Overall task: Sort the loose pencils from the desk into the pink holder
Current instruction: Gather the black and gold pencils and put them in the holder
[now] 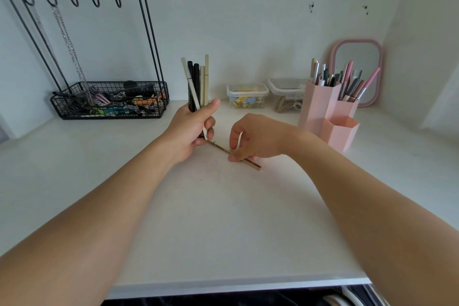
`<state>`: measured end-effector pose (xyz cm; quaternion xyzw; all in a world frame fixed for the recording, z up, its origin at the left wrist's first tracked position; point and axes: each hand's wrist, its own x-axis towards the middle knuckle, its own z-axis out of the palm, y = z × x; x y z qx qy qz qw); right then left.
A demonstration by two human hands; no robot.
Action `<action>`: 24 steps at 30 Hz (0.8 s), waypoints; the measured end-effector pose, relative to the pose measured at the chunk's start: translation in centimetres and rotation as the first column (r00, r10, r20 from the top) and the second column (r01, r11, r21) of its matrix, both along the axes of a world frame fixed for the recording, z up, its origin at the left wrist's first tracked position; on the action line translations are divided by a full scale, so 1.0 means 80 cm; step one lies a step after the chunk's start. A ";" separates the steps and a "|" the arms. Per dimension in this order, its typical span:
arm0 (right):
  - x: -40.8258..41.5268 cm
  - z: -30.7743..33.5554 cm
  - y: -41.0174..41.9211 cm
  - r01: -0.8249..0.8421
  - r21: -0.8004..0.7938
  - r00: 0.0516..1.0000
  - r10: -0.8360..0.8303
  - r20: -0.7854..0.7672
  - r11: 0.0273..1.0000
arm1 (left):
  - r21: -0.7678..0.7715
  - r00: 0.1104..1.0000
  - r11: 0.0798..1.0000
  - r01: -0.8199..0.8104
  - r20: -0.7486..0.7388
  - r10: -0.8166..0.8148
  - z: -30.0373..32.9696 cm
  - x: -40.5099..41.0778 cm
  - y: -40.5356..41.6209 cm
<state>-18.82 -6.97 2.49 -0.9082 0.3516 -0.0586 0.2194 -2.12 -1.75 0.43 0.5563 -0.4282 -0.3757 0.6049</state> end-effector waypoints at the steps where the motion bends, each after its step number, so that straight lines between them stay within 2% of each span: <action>1: -0.002 0.002 0.000 0.005 0.016 1.000 -0.005 -0.004 1.000 | 0.002 1.000 1.000 -0.003 0.006 0.003 -0.001 0.001 0.000; 7: -0.004 0.003 -0.005 0.111 0.004 0.994 -0.111 -0.016 0.994 | 0.010 0.998 1.000 -0.027 0.060 0.027 -0.003 0.002 0.001; 9: -0.004 0.003 -0.010 0.177 0.046 0.979 -0.180 0.094 0.983 | 0.016 0.996 1.000 -0.017 0.086 0.016 -0.005 0.000 0.001; 10: -0.006 0.005 -0.011 0.195 0.157 0.954 -0.225 0.200 0.968 | 0.020 0.995 1.000 -0.005 0.100 0.003 -0.005 -0.002 0.001; 11: -0.006 0.008 -0.011 0.177 0.311 0.900 -0.282 0.332 0.934 | 0.024 0.993 1.000 0.011 0.115 -0.014 -0.006 -0.003 0.002; 13: -0.007 0.018 -0.010 0.009 0.550 0.728 -0.383 0.569 0.835 | 0.023 0.989 0.999 0.048 0.140 -0.051 -0.005 -0.007 0.003; 15: -0.006 0.022 -0.012 -0.135 0.585 0.629 -0.387 0.674 0.800 | 0.011 0.987 0.996 0.084 0.138 -0.084 -0.005 -0.009 0.003; 18: -0.005 0.018 -0.014 -0.186 0.544 0.640 -0.319 0.699 0.818 | 0.017 0.980 0.987 0.162 0.111 -0.163 -0.005 -0.011 0.003; 22: -0.003 0.013 -0.013 -0.223 0.576 0.626 -0.337 0.703 0.786 | 0.030 0.962 0.971 0.236 0.136 -0.238 -0.008 -0.014 0.004; 24: -0.003 0.012 -0.013 -0.221 0.550 0.633 -0.311 0.709 0.805 | 0.025 0.950 0.961 0.277 0.145 -0.277 -0.008 -0.013 0.004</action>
